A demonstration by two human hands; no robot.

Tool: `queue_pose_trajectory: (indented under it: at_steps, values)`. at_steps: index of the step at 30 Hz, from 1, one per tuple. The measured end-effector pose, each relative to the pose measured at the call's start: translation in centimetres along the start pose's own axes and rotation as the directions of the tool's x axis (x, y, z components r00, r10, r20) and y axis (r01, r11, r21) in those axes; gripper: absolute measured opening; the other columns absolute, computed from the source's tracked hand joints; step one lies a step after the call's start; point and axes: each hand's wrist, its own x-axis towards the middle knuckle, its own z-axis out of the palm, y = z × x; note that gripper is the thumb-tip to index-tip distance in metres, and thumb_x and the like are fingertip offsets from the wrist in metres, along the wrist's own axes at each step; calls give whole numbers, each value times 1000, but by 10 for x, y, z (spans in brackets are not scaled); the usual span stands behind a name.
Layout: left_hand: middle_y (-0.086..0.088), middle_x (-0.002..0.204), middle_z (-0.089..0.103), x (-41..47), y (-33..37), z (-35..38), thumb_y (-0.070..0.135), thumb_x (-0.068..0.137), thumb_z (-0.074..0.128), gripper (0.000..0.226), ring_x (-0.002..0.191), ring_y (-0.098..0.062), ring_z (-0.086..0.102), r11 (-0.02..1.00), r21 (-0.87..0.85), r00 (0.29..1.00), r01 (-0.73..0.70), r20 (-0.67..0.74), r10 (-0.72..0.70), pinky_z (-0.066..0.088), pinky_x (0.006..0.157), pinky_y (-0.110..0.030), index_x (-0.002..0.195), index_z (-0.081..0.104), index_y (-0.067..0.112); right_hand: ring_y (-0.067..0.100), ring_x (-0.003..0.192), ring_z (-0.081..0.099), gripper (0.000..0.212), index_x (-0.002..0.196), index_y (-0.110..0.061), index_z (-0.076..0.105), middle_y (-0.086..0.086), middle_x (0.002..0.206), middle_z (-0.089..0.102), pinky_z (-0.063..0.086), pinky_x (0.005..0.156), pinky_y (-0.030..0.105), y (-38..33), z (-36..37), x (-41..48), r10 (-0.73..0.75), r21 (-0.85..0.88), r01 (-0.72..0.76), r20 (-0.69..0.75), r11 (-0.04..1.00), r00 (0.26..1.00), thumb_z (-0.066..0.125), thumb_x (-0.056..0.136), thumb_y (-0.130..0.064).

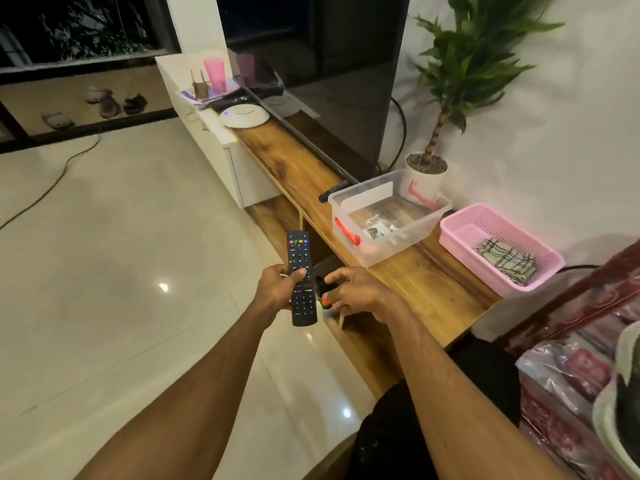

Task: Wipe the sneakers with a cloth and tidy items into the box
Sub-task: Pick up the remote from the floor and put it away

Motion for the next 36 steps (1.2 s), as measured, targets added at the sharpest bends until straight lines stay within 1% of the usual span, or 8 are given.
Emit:
queue_pose_trajectory:
  at_steps: [2, 7, 13, 19, 25, 29, 32, 36]
  values:
    - [-11, 99, 67, 9, -15, -3, 23, 94, 61, 23, 78, -17, 64, 999, 30, 999, 45, -2, -45, 51, 56, -30, 107, 56, 6, 21, 94, 66, 33, 116, -21, 62, 8, 109, 65, 59, 80, 32, 5, 7, 8, 22, -14, -22, 10, 1000, 1000, 73, 86, -13]
    - [-13, 102, 68, 31, -41, -1, 25, 93, 62, 23, 89, -27, 66, 990, 95, 994, 106, 19, -109, 54, 70, -36, 106, 58, 7, 20, 88, 60, 33, 117, -16, 61, 11, 110, 60, 50, 66, 25, 17, 20, 25, 69, -6, -69, 46, 998, 997, 72, 86, -11]
    - [-13, 102, 68, 59, -62, 11, 23, 92, 64, 19, 92, -28, 66, 981, 135, 988, 141, 42, -147, 55, 75, -39, 104, 58, 10, 20, 99, 59, 34, 117, -18, 59, 9, 121, 56, 49, 64, 24, 38, 37, 51, 126, 6, -126, 33, 992, 991, 72, 86, -12]
    - [-14, 110, 66, 103, -70, 19, 16, 87, 70, 29, 97, -29, 64, 975, 139, 983, 173, 35, -180, 54, 86, -41, 112, 59, 8, 16, 92, 62, 46, 126, -20, 54, 7, 113, 58, 52, 62, 24, 56, 45, 83, 182, 100, -177, -40, 979, 982, 74, 85, -14]
    - [-16, 117, 64, 153, -72, 30, 2, 78, 74, 54, 106, -33, 61, 959, 222, 975, 176, 97, -201, 52, 93, -44, 129, 56, 5, 19, 95, 65, 53, 132, -21, 49, 7, 115, 59, 60, 77, 32, 65, 52, 118, 273, 228, -251, -72, 941, 959, 73, 86, -12]
    - [-19, 118, 64, 181, -81, 42, 0, 79, 72, 51, 103, -34, 63, 948, 279, 974, 151, 125, -192, 52, 94, -46, 128, 58, 4, 21, 102, 65, 61, 141, -19, 39, 9, 117, 60, 57, 75, 29, 67, 53, 133, 343, 316, -322, -9, 892, 939, 69, 89, -8]
    - [-20, 118, 63, 201, -87, 56, 0, 80, 72, 48, 103, -34, 63, 940, 306, 975, 149, 114, -191, 53, 92, -45, 126, 59, 3, 24, 108, 63, 62, 143, -16, 36, 12, 119, 59, 56, 82, 32, 72, 54, 150, 369, 333, -349, 3, 876, 930, 67, 90, -7]
    - [-16, 118, 62, 224, -93, 74, 3, 83, 70, 40, 97, -27, 63, 922, 370, 981, 117, 102, -166, 54, 79, -32, 122, 62, 6, 26, 115, 58, 57, 137, -16, 41, 9, 122, 56, 52, 97, 37, 77, 57, 173, 412, 378, -387, 17, 841, 911, 70, 88, -8]
